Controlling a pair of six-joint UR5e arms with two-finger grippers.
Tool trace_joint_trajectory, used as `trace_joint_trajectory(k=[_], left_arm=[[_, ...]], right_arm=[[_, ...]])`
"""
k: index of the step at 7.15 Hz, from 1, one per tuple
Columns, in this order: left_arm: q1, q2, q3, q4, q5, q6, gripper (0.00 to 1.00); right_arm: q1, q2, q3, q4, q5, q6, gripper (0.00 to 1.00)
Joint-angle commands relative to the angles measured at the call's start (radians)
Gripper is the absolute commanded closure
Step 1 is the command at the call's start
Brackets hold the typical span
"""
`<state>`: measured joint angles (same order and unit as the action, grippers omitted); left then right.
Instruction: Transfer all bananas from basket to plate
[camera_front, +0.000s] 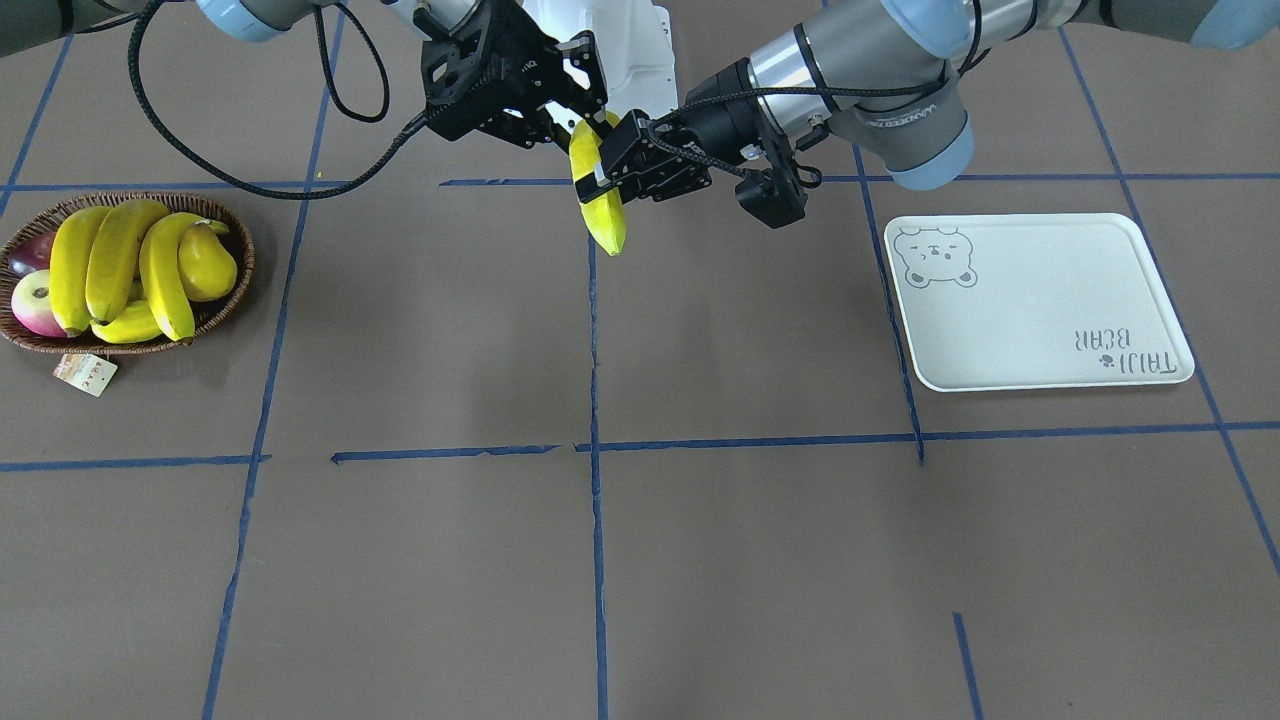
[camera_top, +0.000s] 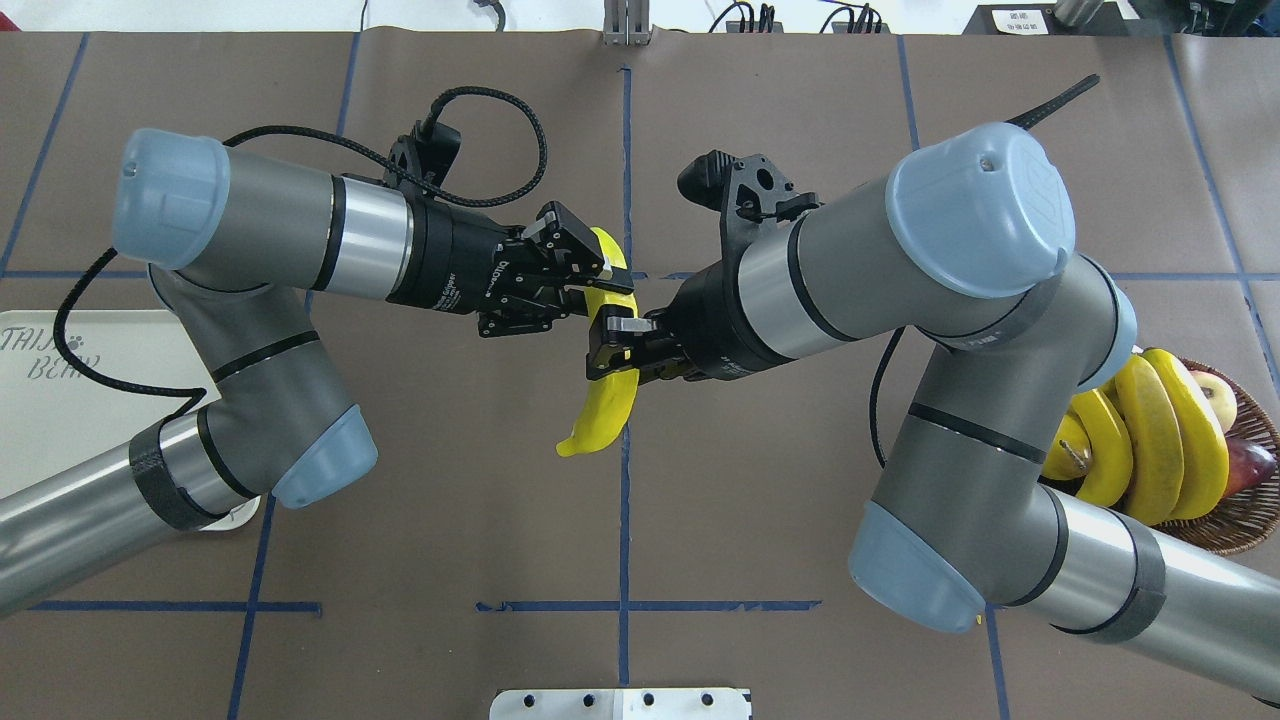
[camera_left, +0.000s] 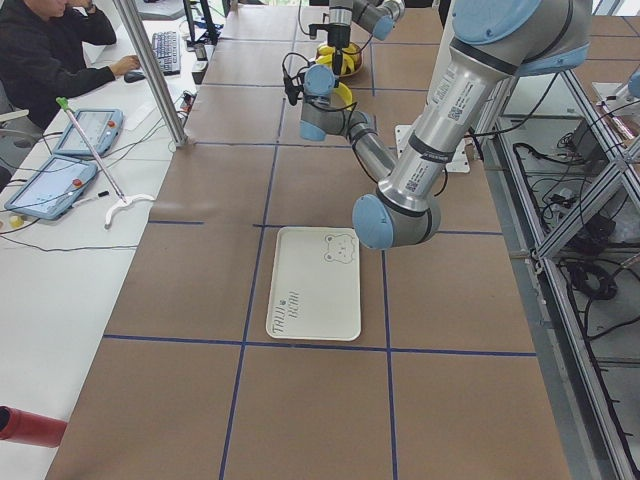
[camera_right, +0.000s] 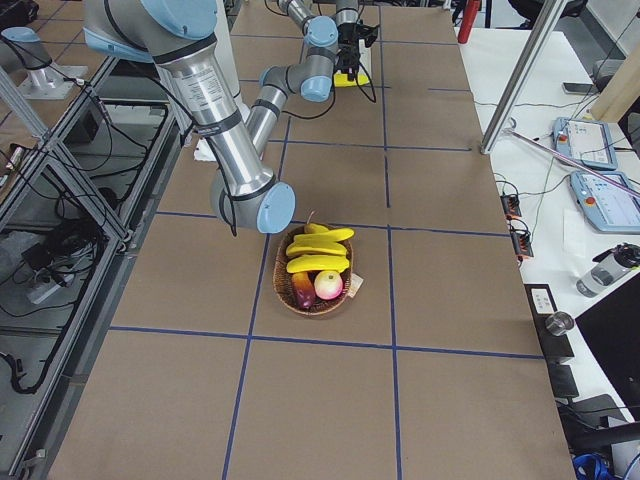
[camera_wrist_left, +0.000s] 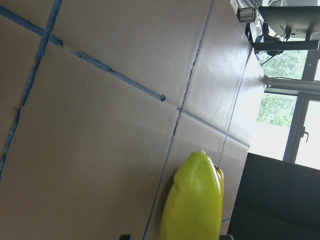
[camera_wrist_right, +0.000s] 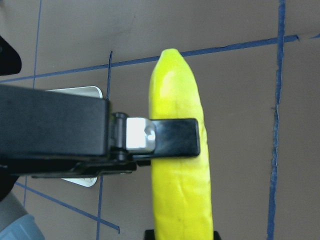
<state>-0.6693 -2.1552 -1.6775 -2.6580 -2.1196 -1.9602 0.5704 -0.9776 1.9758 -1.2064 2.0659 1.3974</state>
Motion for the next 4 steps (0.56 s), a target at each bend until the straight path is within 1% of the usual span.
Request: trace_joint_trajectory(k=[1, 4], left_arm=[[0.000, 0.003, -0.002, 0.000, -0.002, 0.001, 0.97], [-0.018, 0.018, -0.004, 0.004, -0.003, 0.003, 1.00]], right_arm=[[0.000, 0.002, 0.003, 0.002, -0.010, 0.058, 0.00], [0.002, 0.001, 0.012, 0.001, -0.013, 0.061, 0.00]])
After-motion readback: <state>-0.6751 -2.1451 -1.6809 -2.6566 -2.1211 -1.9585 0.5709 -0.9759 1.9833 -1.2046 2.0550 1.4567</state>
